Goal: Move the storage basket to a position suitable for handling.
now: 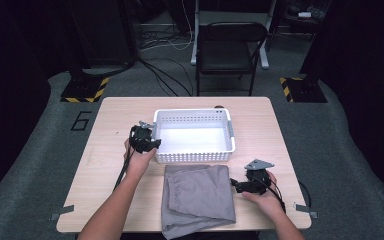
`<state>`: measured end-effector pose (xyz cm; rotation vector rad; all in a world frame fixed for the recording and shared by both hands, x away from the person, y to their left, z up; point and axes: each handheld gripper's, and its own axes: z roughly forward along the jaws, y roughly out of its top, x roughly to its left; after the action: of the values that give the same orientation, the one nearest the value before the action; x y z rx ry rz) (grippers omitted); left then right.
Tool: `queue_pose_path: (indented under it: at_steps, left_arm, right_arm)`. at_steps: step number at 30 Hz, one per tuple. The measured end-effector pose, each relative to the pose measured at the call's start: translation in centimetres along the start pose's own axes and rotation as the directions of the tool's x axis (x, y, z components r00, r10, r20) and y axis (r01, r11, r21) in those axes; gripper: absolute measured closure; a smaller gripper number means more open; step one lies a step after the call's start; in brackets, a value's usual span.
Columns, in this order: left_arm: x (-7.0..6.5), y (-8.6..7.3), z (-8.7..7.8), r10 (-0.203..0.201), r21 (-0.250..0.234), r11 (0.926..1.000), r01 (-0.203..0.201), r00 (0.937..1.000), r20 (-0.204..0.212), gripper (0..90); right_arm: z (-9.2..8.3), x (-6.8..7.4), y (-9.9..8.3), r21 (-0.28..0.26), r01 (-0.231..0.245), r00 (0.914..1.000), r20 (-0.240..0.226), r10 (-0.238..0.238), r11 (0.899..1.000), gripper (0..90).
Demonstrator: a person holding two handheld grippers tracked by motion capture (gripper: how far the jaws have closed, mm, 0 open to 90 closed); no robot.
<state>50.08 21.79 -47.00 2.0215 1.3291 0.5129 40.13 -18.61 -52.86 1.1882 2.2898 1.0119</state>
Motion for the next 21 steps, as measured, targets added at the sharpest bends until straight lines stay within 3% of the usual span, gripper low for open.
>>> queue_pose_path:
  at_steps: [21]
  left_arm:
    - [-0.23, -0.34, -0.25, 0.021, 0.003, 0.9998, -0.021, 0.9998, 0.000, 62.5]
  right_arm:
    - [0.00, 0.00, 0.00, 0.000, 0.000, 1.0000, 0.000, 0.000, 1.000, 13.6]
